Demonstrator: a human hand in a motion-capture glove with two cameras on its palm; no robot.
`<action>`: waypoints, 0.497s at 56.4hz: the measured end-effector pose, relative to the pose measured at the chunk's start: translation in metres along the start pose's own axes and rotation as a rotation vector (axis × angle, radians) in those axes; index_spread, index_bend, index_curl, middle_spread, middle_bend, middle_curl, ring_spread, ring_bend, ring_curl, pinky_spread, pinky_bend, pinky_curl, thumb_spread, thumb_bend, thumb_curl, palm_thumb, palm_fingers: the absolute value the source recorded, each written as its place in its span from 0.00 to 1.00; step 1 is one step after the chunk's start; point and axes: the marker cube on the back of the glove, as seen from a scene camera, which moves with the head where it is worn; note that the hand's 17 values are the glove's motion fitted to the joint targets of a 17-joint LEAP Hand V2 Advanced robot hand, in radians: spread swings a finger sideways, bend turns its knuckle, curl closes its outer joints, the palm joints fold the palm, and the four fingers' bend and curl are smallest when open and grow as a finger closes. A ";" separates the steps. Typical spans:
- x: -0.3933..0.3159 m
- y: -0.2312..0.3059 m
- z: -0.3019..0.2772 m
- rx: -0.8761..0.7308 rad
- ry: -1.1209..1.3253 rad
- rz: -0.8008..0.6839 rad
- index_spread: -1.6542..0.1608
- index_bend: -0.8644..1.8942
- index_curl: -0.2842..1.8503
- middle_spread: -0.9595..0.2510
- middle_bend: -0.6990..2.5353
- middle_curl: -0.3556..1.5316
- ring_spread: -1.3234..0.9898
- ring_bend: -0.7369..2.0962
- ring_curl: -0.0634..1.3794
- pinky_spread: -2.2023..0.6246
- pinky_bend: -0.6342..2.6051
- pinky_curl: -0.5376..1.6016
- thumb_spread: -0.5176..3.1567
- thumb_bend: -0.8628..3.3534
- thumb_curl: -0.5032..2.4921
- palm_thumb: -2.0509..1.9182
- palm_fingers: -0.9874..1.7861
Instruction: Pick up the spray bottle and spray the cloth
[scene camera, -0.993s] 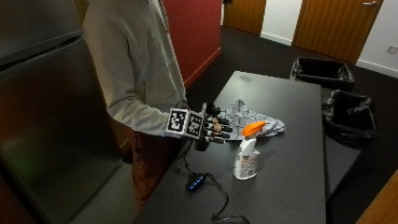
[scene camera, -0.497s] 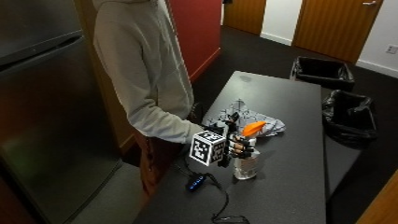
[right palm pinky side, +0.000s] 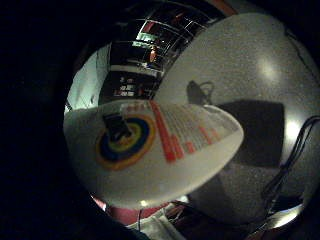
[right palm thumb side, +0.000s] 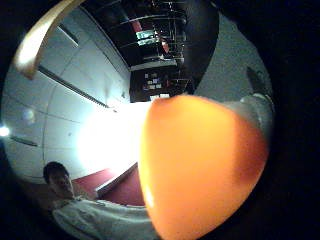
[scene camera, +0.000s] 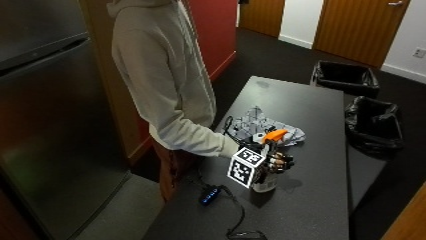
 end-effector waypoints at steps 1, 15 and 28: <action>-0.001 -0.002 0.001 -0.003 0.003 0.001 0.70 0.37 0.21 0.73 0.31 0.38 0.52 0.42 0.25 0.80 0.34 0.41 0.38 0.20 0.28 0.65 0.42; -0.016 -0.028 0.024 -0.054 0.073 -0.015 0.77 0.44 0.29 0.69 0.35 0.41 0.50 0.44 0.28 0.77 0.25 0.38 0.37 0.21 0.31 0.72 0.77; -0.039 -0.041 0.075 -0.250 0.318 -0.080 0.80 0.43 0.33 0.67 0.37 0.43 0.50 0.46 0.33 0.72 0.29 0.41 0.26 0.20 0.36 0.76 0.85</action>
